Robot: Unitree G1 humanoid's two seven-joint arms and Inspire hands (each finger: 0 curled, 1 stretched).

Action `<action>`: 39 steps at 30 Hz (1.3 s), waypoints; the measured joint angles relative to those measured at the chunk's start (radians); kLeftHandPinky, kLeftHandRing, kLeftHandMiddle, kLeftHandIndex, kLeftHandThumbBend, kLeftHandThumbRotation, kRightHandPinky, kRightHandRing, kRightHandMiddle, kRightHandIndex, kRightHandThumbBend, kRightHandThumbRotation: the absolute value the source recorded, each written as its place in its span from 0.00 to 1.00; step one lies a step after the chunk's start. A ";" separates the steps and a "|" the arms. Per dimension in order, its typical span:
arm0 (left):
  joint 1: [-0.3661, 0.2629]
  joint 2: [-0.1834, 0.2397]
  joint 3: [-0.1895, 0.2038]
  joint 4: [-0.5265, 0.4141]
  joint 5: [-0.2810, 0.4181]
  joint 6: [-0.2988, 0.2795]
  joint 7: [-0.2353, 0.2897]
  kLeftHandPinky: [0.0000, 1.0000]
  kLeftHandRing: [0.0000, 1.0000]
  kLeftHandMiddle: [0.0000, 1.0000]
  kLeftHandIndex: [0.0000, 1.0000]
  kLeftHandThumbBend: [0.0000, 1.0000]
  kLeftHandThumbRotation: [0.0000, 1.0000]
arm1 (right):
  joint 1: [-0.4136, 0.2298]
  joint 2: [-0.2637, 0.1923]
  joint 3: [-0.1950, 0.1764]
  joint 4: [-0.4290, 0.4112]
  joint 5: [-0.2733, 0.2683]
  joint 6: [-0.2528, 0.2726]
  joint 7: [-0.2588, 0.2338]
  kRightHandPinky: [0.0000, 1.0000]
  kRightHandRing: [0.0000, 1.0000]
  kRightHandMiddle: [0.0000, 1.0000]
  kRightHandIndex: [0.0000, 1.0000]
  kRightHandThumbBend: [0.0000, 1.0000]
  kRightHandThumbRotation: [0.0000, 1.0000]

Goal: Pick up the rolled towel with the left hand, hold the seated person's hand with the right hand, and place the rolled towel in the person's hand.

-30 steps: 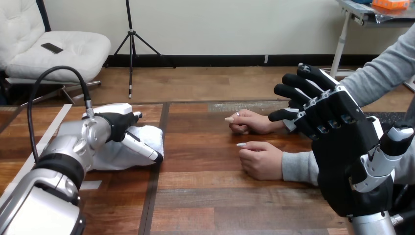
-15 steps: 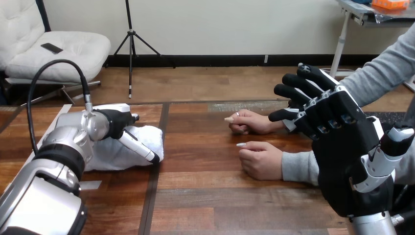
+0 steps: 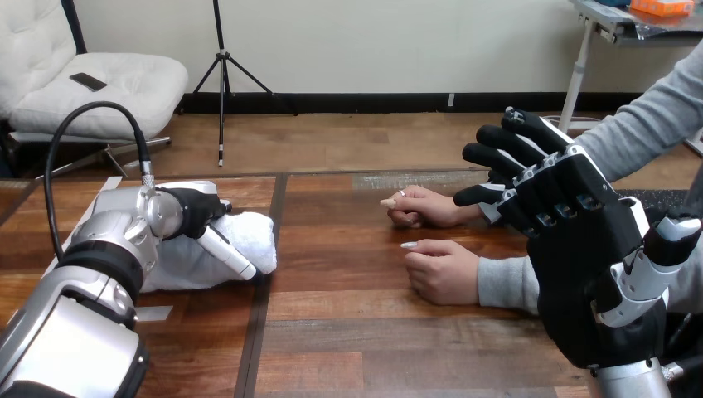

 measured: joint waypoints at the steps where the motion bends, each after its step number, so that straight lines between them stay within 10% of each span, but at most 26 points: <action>1: 0.000 0.000 -0.003 0.000 0.000 0.000 0.001 1.00 1.00 1.00 1.00 1.00 0.46 | 0.000 0.000 0.000 0.000 0.000 0.000 0.000 0.60 0.78 0.79 0.79 0.92 1.00; 24: 0.000 0.000 -0.106 0.011 0.062 -0.023 0.104 0.98 1.00 1.00 0.99 1.00 0.41 | 0.000 0.000 0.000 0.000 0.001 0.000 -0.003 0.59 0.78 0.79 0.79 0.93 1.00; 39: 0.000 0.001 -0.176 0.019 0.134 -0.032 0.208 0.50 0.62 0.71 0.83 1.00 0.43 | 0.000 0.000 0.000 -0.001 0.000 0.000 -0.011 0.58 0.77 0.78 0.78 0.94 1.00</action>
